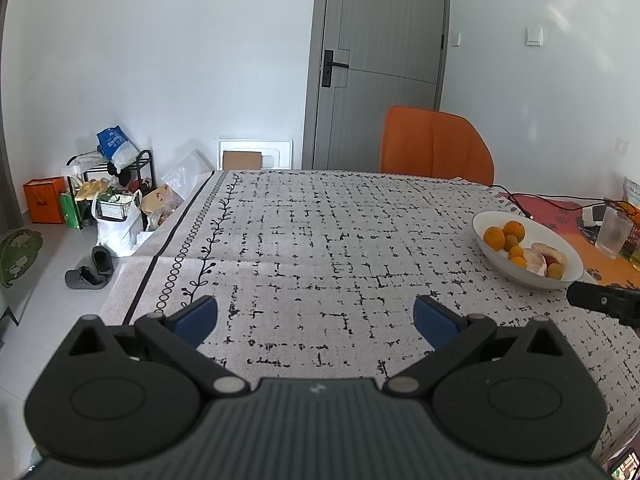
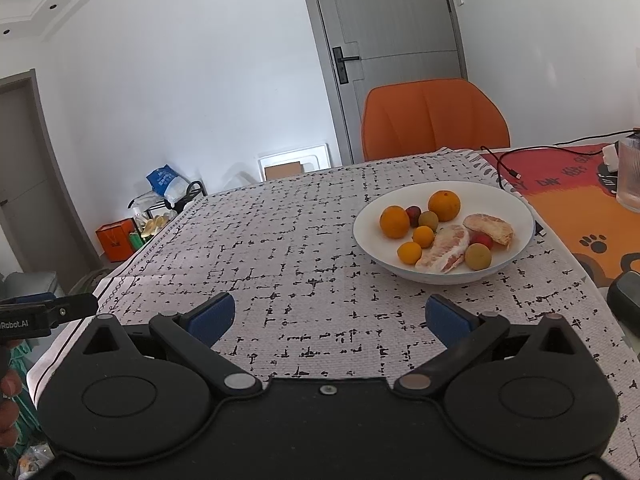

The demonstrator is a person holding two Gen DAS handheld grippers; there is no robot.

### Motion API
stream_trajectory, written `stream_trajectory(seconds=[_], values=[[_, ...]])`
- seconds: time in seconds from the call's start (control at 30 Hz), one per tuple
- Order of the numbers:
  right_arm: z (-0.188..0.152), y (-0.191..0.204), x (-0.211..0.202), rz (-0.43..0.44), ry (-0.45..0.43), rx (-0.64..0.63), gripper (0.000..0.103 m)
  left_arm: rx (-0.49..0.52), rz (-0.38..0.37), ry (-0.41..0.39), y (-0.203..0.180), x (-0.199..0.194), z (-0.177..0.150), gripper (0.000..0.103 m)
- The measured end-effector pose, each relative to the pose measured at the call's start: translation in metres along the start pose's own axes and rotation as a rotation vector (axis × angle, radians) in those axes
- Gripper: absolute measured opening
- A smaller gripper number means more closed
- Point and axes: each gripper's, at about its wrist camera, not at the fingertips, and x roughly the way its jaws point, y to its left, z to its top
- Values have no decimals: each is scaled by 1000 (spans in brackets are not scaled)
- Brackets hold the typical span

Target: Organize fruits

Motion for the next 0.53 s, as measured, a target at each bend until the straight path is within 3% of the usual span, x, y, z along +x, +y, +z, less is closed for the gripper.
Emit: stream_trajectory(seconds=[0.53], values=[[-1, -4, 0, -8, -1, 7, 103, -7, -8, -3, -1, 1, 1, 103]])
